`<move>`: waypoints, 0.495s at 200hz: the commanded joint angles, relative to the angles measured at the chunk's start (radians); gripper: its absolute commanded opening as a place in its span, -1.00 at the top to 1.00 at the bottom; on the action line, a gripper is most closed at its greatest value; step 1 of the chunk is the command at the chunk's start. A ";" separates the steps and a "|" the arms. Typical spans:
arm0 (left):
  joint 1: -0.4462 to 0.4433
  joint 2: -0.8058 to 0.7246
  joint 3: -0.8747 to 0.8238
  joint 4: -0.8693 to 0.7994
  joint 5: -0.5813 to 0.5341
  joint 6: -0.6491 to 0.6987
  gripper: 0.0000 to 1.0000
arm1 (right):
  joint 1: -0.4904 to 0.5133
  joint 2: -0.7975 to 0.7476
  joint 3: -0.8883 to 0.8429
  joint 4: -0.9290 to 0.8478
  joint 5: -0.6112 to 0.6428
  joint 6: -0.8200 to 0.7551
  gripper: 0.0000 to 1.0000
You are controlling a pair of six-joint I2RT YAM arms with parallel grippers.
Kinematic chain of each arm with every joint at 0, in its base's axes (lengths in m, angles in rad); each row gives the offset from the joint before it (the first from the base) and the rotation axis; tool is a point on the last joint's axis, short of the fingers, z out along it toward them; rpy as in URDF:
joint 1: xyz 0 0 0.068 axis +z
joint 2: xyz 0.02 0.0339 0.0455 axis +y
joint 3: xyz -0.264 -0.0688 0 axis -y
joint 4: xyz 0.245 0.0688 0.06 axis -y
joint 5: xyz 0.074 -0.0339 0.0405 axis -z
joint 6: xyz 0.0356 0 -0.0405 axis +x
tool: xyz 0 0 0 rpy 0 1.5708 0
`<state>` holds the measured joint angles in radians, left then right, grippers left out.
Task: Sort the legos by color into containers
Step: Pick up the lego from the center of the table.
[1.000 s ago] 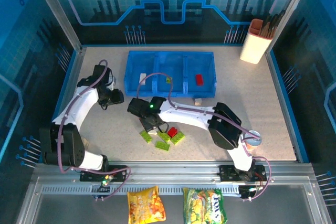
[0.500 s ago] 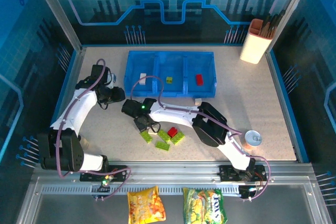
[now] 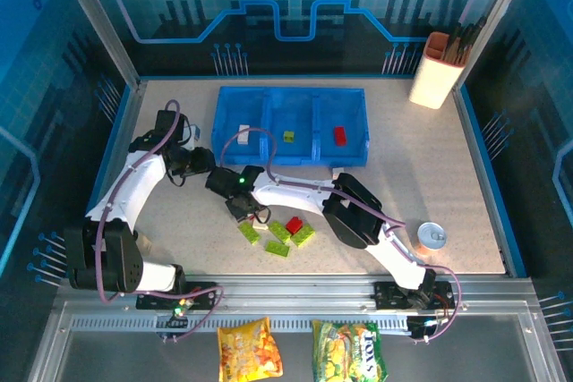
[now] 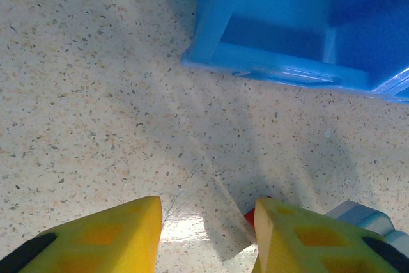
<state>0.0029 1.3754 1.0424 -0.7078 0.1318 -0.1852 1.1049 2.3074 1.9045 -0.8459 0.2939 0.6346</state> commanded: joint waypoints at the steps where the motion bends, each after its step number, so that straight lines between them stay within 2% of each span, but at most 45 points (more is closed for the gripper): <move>1: 0.007 0.008 -0.012 0.008 0.038 -0.012 0.14 | -0.009 0.047 0.033 -0.008 -0.016 -0.004 0.11; 99: 0.001 0.020 -0.007 0.002 0.045 -0.006 0.14 | -0.009 0.044 0.030 -0.006 -0.009 0.002 0.30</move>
<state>0.0029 1.3804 1.0424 -0.7040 0.1513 -0.1852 1.1049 2.3421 1.9228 -0.8444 0.2832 0.6350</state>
